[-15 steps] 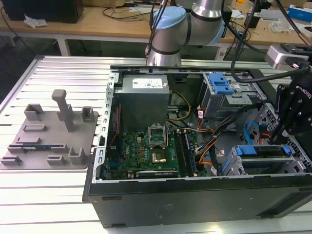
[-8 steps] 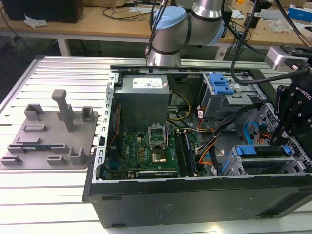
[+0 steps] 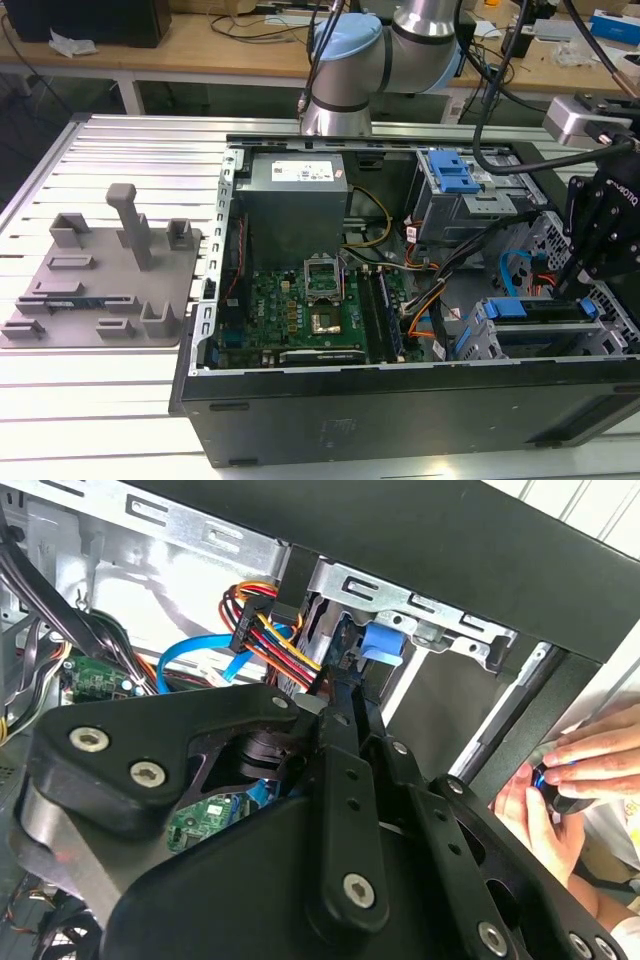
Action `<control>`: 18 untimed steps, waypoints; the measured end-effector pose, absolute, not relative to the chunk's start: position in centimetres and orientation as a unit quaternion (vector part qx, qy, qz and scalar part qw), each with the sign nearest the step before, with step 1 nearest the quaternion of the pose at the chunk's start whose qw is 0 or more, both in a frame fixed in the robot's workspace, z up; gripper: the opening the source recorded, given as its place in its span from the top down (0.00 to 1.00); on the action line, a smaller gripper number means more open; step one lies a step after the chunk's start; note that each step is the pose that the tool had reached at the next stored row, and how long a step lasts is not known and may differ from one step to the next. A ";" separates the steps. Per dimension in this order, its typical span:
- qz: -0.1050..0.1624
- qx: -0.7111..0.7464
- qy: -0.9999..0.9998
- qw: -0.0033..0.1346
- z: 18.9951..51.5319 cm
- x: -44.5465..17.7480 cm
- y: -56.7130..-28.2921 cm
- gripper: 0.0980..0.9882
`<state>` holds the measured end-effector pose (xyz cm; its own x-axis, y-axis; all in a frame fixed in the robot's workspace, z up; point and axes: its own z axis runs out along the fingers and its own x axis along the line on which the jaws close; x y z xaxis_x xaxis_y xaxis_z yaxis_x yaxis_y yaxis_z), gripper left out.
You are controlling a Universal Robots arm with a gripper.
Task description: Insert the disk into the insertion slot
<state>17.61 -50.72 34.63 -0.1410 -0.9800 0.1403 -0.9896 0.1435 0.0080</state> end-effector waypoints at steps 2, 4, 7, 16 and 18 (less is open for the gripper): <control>0.043 0.653 -0.754 0.056 34.6 17.6 -50.7 0.92; 0.043 0.653 -0.754 0.056 34.6 17.6 -50.7 0.92; 0.043 0.654 -0.754 0.056 34.6 17.6 -50.8 0.92; 0.043 0.658 -0.750 0.056 34.5 17.6 -50.9 0.92; 0.044 0.658 -0.750 0.056 34.5 17.6 -50.9 0.92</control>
